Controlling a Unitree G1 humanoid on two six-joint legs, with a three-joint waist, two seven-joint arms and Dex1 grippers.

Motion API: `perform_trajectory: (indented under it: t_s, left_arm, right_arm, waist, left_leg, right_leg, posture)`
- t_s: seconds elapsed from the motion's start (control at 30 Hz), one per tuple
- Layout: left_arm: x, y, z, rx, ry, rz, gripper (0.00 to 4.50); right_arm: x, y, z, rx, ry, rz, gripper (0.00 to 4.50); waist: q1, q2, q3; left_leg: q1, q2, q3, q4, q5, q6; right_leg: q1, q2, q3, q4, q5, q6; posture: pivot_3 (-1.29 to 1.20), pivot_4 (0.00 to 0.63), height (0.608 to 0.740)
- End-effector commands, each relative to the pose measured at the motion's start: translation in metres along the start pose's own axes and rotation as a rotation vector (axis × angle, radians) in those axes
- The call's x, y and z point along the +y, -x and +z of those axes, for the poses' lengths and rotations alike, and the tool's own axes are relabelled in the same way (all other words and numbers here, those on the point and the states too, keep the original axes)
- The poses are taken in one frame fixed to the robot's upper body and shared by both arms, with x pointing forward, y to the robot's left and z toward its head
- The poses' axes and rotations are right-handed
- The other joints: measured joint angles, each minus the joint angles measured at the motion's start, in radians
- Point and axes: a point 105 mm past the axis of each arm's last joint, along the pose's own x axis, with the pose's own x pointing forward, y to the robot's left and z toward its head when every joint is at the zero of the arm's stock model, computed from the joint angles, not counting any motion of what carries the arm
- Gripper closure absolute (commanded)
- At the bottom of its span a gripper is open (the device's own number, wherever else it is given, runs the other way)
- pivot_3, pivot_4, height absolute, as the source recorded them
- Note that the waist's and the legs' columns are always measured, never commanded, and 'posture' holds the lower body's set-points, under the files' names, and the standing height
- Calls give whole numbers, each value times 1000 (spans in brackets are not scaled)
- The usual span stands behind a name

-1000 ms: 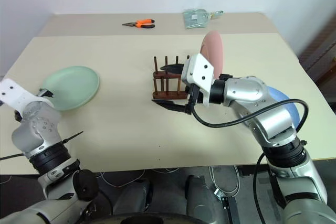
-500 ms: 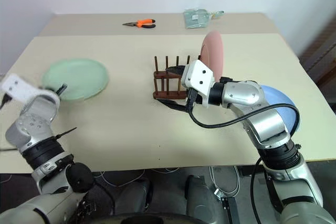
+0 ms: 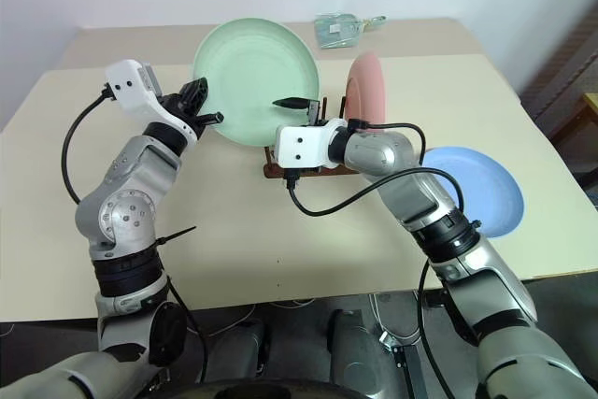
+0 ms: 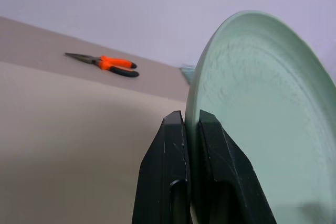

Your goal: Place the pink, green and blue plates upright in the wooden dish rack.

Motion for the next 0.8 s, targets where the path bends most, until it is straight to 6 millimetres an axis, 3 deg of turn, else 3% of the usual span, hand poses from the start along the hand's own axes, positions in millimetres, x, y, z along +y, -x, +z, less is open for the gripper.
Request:
perform_trajectory:
  t_s: [0.03, 0.17, 0.2, 0.3, 0.37, 0.47, 0.5, 0.57, 0.67, 0.8]
  left_arm:
    - [-13, 2, 18, -62, -7, -47, 4500]
    - [-11, 3, 18, -63, 10, -42, 4500]
    - [-11, 3, 19, -67, 26, -43, 4500]
    - [-6, 3, 22, -82, 76, -31, 3516]
    - [5, 3, 38, -171, 144, 23, 2515]
    - [47, 10, 63, -326, 192, 223, 1127]
    - [58, 13, 65, -335, 100, 273, 1127]
    - [69, 16, 57, -287, -89, 294, 1127]
    - [73, 19, 32, -193, -179, 203, 1127]
    - [44, 38, -32, 47, -542, -163, 1127]
  right_arm:
    - [-15, 2, 5, -15, 69, -61, 2277]
    - [-21, 4, 7, -27, 96, -100, 4169]
    - [-22, 4, 8, -30, 104, -107, 4453]
    - [-24, 6, 10, -37, 108, -124, 4500]
    - [-27, 9, 11, -44, 108, -151, 4500]
    - [-40, 18, 14, -75, 70, -229, 4500]
    - [-47, 25, 15, -92, 31, -267, 4500]
    - [-60, 39, 18, -161, -103, -330, 4500]
    - [-74, 61, 33, -341, -416, -356, 4500]
    - [-85, 86, 53, -572, -901, -304, 4500]
  waist:
    - [-1, 0, 0]
    - [-3, 0, 0]
    - [-3, 0, 0]
    - [-3, 0, 0]
    - [-3, 0, 0]
    - [-1, 0, 0]
    - [-3, 0, 0]
    - [-7, 1, 0]
    - [-3, 1, 0]
    - [0, 2, 1]
  left_leg:
    - [0, 0, 0, 0, 0, 0]
    - [1, 0, 0, 0, 0, 0]
    - [1, 0, 0, 0, 0, 0]
    - [1, 0, 0, 0, 0, 0]
    - [1, 0, 0, 0, 0, 0]
    - [1, 0, 0, 0, 0, 0]
    - [1, 0, 0, 0, 0, 0]
    - [2, 0, 0, -1, 0, 0]
    - [2, 0, 0, -2, 0, 0]
    - [0, 0, -1, 0, 0, 1]
  right_leg:
    - [0, 0, 0, 0, 0, 0]
    - [0, 0, 0, 1, 0, 0]
    - [0, 0, 0, 1, 0, 0]
    - [0, 0, 0, 1, 0, 0]
    - [0, 0, 0, 1, 0, 0]
    - [0, 0, 0, 0, 0, 0]
    - [0, 0, 0, 0, 0, 0]
    - [0, 0, 0, 1, 0, 0]
    - [0, 1, 1, 0, 0, 0]
    - [1, 0, 1, 1, -2, -4]
  posture:
    - [0, 150, 740]
    - [0, 150, 740]
    - [0, 150, 740]
    - [0, 150, 740]
    - [0, 150, 740]
    - [0, 150, 740]
    - [0, 150, 740]
    - [0, 150, 740]
    - [0, 150, 740]
    - [0, 150, 740]
